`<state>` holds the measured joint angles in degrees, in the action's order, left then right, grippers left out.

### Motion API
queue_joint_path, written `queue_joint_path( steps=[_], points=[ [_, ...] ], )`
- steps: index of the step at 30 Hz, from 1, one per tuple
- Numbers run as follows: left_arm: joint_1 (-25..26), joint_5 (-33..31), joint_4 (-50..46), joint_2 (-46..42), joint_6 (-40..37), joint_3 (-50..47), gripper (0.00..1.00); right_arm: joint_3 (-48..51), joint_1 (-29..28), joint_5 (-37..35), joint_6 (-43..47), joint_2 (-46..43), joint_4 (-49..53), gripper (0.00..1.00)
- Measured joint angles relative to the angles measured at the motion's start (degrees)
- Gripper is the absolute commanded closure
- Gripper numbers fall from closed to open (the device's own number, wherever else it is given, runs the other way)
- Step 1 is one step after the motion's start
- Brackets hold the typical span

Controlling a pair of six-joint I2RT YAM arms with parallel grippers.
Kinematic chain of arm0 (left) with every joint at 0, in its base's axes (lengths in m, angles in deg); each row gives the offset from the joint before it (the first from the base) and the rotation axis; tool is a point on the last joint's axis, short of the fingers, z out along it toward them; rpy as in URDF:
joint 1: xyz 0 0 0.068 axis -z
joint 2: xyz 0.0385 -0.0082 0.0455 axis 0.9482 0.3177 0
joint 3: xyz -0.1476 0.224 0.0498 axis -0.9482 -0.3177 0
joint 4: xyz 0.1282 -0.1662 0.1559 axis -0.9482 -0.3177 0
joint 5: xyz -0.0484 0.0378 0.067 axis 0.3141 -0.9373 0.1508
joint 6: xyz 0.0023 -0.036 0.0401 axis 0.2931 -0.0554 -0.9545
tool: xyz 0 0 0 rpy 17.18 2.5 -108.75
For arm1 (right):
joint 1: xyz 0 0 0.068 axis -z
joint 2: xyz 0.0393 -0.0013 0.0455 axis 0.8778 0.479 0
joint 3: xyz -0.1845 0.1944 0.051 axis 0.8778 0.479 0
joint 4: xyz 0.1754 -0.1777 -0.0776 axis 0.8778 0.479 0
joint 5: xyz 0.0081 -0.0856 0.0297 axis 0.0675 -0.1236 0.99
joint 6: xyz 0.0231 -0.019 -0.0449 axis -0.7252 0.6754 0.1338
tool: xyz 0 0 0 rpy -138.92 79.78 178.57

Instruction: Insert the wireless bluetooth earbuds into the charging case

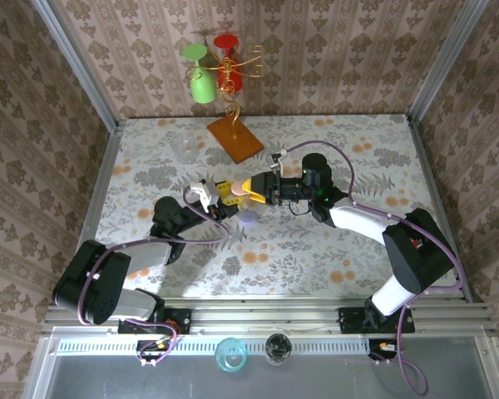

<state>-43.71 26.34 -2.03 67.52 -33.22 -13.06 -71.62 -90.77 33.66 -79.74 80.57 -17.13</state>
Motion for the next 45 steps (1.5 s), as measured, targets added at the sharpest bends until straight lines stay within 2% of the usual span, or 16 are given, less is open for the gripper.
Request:
queue_joint_path(
  steps=[3,6,9,11,13,17,25,31,39,42,45],
  points=[
    [0.00,-0.35,0.35,0.02,0.00,0.15,0.72,0.22,0.28,0.09,-1.70,0.04,-1.57,0.82],
    [0.02,-0.42,0.39,0.02,-0.02,0.20,0.71,0.42,0.44,0.28,-2.27,0.04,-2.27,0.84],
    [0.13,-0.55,0.35,0.02,-0.02,0.20,0.62,0.57,0.59,0.28,-2.23,0.04,-2.49,0.84],
    [0.17,-0.55,0.24,0.02,-0.20,0.20,0.50,0.81,0.90,0.26,-1.97,0.04,-2.51,0.85],
    [0.15,-0.50,0.02,0.04,-0.85,0.15,0.25,1.62,1.25,-0.13,-1.25,0.04,-2.64,0.85],
    [-0.11,-0.57,-1.62,0.02,-2.78,-0.17,0.01,4.66,4.44,-2.73,1.88,-0.07,-0.46,0.84],
    [0.02,0.26,-14.58,-2.60,-8.79,-0.81,0.00,8.31,10.32,-11.30,12.17,-0.68,12.90,0.84],
    [1.20,2.08,-29.64,-6.84,-14.91,-0.13,0.00,10.14,11.43,-16.15,17.62,-0.48,18.97,0.82],
    [1.22,4.09,-42.73,-7.15,-19.34,2.91,0.00,10.43,11.52,-22.10,22.45,4.44,23.80,0.80],
    [1.49,4.48,-47.32,-7.15,-20.98,4.66,0.00,10.64,11.52,-23.50,23.39,5.90,24.68,0.76],
    [1.51,4.83,-50.51,-7.15,-22.40,6.08,0.00,10.86,11.52,-23.85,24.06,6.29,24.44,0.68]
  ],
)
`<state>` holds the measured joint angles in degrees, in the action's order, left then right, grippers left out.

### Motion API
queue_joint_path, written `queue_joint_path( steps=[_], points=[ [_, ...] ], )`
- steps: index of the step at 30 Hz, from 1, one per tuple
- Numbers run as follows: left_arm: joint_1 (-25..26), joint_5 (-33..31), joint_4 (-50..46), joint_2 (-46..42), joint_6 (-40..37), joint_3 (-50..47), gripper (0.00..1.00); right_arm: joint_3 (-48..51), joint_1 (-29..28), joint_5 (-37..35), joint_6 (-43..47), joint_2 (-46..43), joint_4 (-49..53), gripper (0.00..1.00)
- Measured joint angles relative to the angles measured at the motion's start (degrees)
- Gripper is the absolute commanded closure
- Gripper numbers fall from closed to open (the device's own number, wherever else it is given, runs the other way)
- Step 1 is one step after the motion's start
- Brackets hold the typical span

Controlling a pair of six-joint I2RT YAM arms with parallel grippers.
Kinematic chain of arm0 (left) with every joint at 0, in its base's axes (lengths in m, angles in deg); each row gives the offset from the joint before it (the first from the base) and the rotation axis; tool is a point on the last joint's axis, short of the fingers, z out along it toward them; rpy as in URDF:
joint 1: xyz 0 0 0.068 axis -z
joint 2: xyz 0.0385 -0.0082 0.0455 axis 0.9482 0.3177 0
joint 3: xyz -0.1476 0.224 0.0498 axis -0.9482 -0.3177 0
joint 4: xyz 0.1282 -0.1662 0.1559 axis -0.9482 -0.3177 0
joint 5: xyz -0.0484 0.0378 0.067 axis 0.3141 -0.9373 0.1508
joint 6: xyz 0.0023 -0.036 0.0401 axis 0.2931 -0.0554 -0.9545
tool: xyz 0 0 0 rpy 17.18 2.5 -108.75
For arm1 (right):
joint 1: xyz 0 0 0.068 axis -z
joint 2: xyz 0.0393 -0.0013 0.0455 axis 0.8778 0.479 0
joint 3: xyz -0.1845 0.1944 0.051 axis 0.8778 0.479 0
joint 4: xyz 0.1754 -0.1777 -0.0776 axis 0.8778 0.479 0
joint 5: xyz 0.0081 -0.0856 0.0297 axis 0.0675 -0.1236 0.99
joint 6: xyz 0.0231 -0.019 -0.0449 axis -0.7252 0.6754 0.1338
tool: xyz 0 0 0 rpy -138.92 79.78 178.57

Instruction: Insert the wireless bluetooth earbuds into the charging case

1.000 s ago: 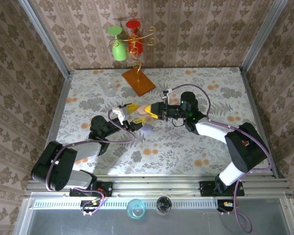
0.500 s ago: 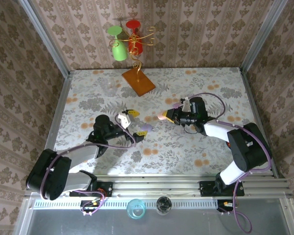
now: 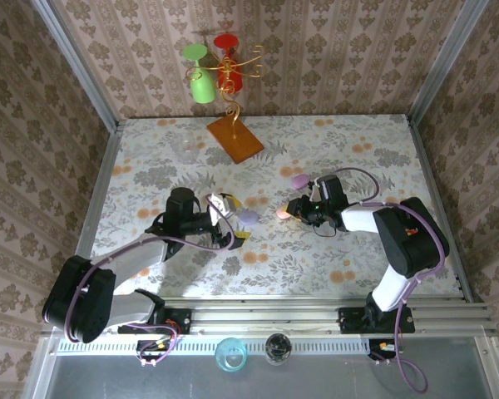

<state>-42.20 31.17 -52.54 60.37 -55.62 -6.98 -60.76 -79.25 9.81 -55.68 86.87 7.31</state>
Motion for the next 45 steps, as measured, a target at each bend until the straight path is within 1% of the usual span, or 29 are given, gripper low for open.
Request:
queue_joint_path(
  steps=[3,6,8,11,13,15,17,21,24,27,30,35,40,45],
  points=[
    [0.00,0.07,-2.01,0.00,-0.92,0.33,0.00,0.00,0.00,-0.48,0.57,0.00,0.13,0.58],
    [0.00,-0.13,-3.32,0.00,-1.09,0.33,0.00,0.04,0.00,-1.64,1.66,-0.57,1.68,0.43],
    [-0.04,-1.11,-3.34,-0.11,-1.05,0.33,0.00,0.11,-0.02,-2.73,2.62,-2.05,3.30,0.36],
    [-0.68,-3.67,-3.26,-1.49,-0.70,0.24,0.00,0.11,0.00,-5.60,4.55,-6.08,6.84,0.25],
    [-1.86,-5.66,-2.45,-3.56,0.33,-0.22,0.00,0.09,0.00,-8.07,6.45,-9.64,9.51,0.15],
    [-3.78,-8.22,-1.40,-6.10,1.51,-1.14,0.00,0.02,0.00,-10.73,9.01,-13.40,12.09,0.07],
    [-5.84,-11.43,-0.37,-8.55,2.78,-2.29,0.00,-0.09,0.00,-13.75,12.24,-17.18,14.53,0.02],
    [-9.73,-19.85,0.81,-13.51,5.53,-4.98,0.00,-0.15,0.13,-23.82,21.40,-25.73,17.97,0.00],
    [-12.85,-26.38,1.46,-16.70,6.80,-7.02,0.00,0.11,0.48,-32.96,29.07,-30.27,17.59,0.00],
    [-16.31,-32.35,3.23,-17.20,7.82,-8.15,0.00,2.71,2.08,-40.63,36.59,-32.76,13.05,0.00],
    [-19.65,-36.85,6.12,-15.37,8.74,-9.16,0.00,7.30,5.44,-44.24,41.92,-32.02,6.29,0.00],
    [-23.10,-42.77,12.35,-7.28,9.55,-10.71,0.00,11.93,10.60,-44.52,44.57,-26.03,-3.10,0.00],
    [-25.31,-45.11,20.20,2.82,10.84,-11.72,0.00,13.51,13.42,-42.14,44.87,-19.47,-12.52,0.00],
    [-25.51,-46.66,23.41,7.63,10.86,-10.86,0.00,13.73,16.02,-37.97,44.44,-13.79,-20.09,0.00]
  ],
)
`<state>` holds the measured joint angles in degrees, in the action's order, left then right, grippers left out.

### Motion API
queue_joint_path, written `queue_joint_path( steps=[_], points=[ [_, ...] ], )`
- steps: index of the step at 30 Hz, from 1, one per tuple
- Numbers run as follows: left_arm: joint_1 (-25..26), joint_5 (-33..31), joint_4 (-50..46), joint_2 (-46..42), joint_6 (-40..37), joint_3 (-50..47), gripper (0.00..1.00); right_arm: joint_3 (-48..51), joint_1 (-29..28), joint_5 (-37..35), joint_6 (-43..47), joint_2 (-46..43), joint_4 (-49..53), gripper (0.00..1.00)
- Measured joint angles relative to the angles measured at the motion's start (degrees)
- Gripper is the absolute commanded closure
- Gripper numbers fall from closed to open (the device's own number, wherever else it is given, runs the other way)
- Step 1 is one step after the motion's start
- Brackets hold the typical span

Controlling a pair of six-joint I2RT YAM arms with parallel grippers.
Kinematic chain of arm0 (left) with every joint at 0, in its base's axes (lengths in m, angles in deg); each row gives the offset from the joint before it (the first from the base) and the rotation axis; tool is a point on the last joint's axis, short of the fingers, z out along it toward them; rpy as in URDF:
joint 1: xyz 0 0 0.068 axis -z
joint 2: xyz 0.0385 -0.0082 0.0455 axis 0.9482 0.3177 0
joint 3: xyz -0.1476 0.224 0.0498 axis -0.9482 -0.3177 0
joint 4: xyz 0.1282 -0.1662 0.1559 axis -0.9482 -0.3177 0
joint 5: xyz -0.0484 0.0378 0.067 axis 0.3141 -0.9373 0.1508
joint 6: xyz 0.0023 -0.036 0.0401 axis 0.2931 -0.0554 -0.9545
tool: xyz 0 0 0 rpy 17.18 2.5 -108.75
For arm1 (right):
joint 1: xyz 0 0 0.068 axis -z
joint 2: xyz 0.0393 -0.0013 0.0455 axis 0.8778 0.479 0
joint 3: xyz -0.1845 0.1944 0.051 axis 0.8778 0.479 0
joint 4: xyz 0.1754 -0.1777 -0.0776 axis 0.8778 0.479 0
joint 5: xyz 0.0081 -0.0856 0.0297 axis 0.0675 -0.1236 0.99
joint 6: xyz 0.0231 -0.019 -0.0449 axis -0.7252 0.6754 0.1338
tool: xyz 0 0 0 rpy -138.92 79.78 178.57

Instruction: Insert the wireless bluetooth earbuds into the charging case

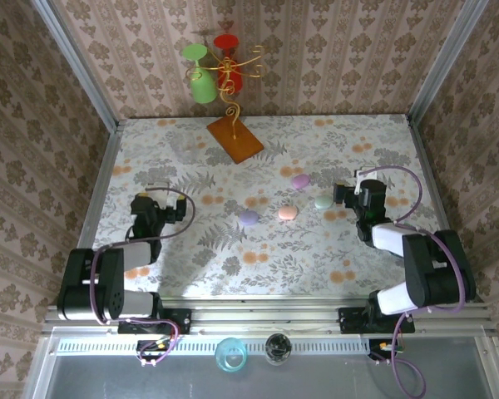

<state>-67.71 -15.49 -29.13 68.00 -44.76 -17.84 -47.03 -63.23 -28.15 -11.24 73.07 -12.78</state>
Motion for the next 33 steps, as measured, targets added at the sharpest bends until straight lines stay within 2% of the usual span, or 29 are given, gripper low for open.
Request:
queue_joint_path(
  steps=[8,33],
  points=[
    [-1.49,-1.86,5.16,10.16,0.48,3.58,0.00,0.48,0.96,5.25,0.04,1.81,-4.44,0.00],
    [-2.10,-2.47,5.95,10.38,1.31,3.67,0.00,1.81,0.96,6.56,0.07,2.56,-8.76,0.00]
  ],
)
